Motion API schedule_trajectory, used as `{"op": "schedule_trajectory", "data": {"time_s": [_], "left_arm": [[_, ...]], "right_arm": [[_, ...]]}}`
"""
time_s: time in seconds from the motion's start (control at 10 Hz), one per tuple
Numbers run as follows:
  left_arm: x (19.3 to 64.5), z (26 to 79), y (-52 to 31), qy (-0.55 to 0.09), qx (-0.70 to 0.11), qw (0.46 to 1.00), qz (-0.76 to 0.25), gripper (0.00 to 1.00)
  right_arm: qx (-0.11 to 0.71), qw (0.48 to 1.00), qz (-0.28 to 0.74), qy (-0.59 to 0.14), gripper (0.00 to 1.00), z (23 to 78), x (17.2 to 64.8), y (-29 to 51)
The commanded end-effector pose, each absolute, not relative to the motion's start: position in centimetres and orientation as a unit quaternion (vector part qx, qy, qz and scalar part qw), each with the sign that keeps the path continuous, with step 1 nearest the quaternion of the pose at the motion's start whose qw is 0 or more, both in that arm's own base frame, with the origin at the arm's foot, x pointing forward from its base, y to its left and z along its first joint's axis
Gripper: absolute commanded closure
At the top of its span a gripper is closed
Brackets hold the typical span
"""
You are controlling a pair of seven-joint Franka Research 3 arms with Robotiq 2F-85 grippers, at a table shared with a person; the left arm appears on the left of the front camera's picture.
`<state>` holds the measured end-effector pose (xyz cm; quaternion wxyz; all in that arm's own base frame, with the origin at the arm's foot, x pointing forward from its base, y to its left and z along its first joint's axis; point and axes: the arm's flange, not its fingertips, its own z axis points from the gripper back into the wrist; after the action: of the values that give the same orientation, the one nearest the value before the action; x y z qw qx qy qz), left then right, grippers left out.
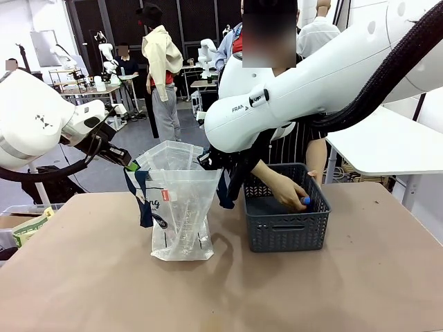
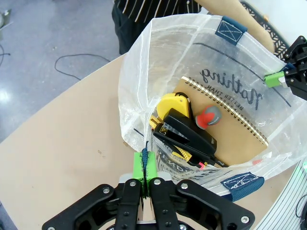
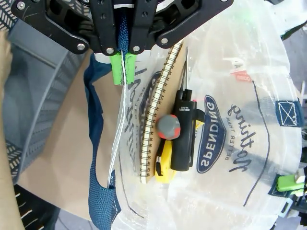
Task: Transfer purchased items from the store into the shopping bag.
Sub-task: Move the Reusable shopping bag to the right side of the table.
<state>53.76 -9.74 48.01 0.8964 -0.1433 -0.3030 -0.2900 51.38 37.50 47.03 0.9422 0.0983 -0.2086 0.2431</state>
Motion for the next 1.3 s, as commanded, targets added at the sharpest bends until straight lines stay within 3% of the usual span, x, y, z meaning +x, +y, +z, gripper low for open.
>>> {"op": "schedule_trajectory", "data": {"time_s": [0.0,1.2], "left_arm": [[53.89,48.13,-9.48,-0.305,-0.139,0.895,-0.295,1.00],[53.89,48.13,-9.48,-0.305,-0.139,0.895,-0.295,1.00]], "right_arm": [[0.101,0.943,0.240,-0.207,1.00,47.17,51.28,37.30],[0.101,0.943,0.240,-0.207,1.00,47.17,51.28,37.30]]}}
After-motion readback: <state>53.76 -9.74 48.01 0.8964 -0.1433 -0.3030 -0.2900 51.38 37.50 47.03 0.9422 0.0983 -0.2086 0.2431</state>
